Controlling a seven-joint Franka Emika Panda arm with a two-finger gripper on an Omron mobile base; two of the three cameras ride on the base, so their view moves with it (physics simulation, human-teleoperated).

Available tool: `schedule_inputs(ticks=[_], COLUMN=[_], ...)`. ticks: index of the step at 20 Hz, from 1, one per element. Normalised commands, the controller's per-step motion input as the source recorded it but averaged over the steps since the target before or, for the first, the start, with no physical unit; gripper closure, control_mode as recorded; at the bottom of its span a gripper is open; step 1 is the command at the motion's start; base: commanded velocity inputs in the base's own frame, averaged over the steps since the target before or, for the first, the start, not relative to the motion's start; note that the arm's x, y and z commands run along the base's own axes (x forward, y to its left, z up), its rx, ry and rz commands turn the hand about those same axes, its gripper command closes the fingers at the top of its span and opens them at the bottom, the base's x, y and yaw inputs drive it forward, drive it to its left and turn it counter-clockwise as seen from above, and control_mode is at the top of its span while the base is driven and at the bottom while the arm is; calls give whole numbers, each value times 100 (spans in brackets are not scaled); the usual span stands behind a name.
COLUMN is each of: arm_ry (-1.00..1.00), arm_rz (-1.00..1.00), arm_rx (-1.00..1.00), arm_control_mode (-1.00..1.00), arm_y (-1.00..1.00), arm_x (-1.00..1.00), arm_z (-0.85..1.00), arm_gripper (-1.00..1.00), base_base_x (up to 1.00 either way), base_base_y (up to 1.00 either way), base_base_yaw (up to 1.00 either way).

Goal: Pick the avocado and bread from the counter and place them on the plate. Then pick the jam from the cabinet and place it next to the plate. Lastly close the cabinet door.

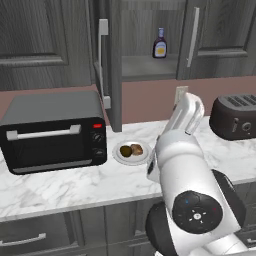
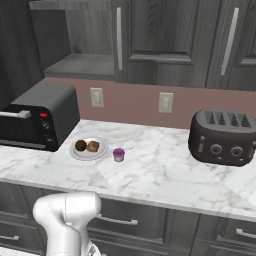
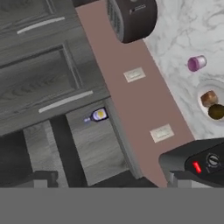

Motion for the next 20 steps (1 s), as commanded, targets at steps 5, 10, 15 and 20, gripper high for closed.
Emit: schedule_inputs(ticks=[5,10,15,20], arm_ry=[0,-1,-4,-2], arm_rz=[0,0,0,0], arm_rx=[-17,-19,-17,-16], arm_control_mode=[-100,-100,-100,-100], arm_y=[56,46,38,22], arm_x=[-2,-1,0,17], arm_z=[0,0,1,1], arm_gripper=[-100,-100,-100,-100], base_base_x=[0,0,0,0], base_base_y=[0,0,0,0], base_base_yaw=[0,0,0,0])
